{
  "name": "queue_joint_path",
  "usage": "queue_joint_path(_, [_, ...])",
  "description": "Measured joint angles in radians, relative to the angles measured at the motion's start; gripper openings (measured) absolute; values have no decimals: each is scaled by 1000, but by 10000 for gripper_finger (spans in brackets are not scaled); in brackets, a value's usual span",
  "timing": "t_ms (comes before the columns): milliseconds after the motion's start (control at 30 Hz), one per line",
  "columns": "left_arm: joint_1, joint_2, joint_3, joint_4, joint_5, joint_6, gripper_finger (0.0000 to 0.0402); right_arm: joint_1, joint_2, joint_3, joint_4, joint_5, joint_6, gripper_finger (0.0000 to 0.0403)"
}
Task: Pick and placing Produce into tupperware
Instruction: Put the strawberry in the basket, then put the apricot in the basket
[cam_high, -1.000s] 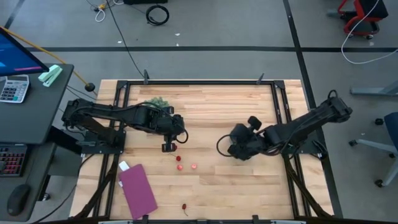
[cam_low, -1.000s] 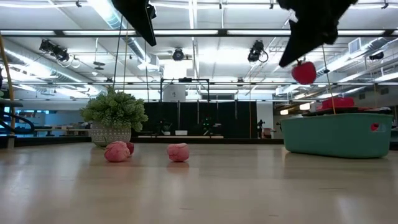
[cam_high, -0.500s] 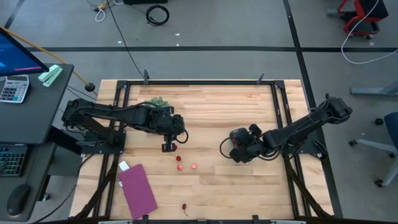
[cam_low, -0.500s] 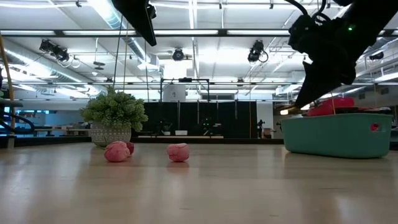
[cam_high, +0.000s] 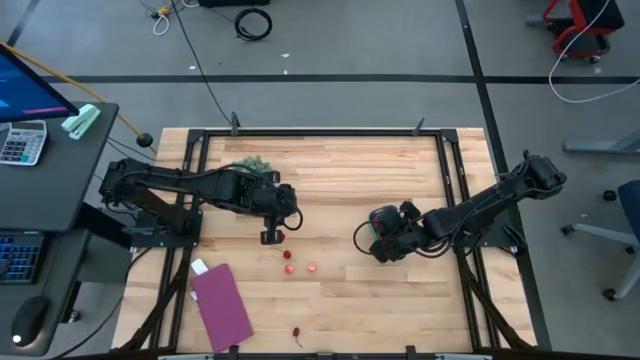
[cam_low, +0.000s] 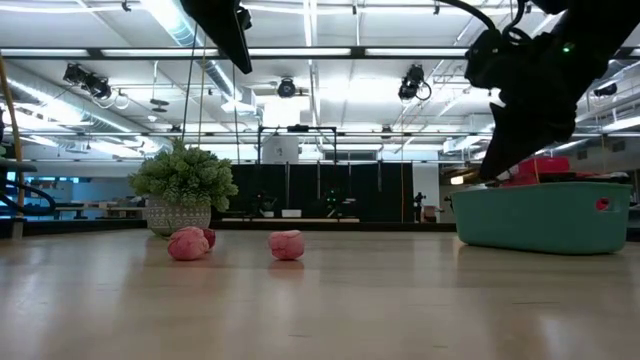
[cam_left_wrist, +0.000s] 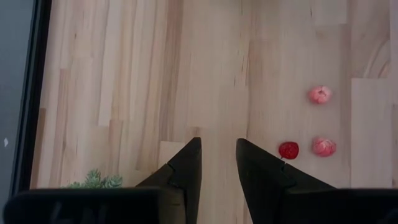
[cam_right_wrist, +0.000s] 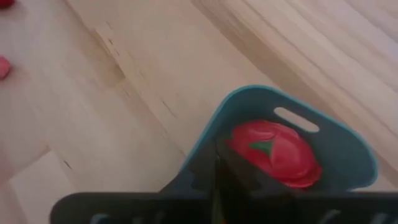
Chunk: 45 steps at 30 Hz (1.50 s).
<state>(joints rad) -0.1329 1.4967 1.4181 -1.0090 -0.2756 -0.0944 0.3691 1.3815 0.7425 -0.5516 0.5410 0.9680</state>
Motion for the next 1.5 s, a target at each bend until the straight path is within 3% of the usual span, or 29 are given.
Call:
queue_joint_path(333, [0,0,0,17,0,0,107,-1,0,5,-3,-64,-25,79])
queue_joint_path(633, [-14,0,0,118,0,-35,107,-22,0,172,134,15,-384,110])
queue_joint_path(767, [-59,0,-9,118,-1,-126,107,-29,0,261,134,18,-526,111])
queue_joint_path(933, [-162,3,-161,275,-1,-208,108,-25,0,302,132,29,-566,106])
queue_joint_path(1067, [-240,3,-363,539,-7,-266,108,-19,0,287,122,28,-552,103])
queue_joint_path(1200, [-281,4,-511,778,-9,-227,108,-21,0,281,108,27,-552,103])
queue_joint_path(1500, [-286,3,-594,825,-10,-176,127,-29,0,281,110,33,-552,103])
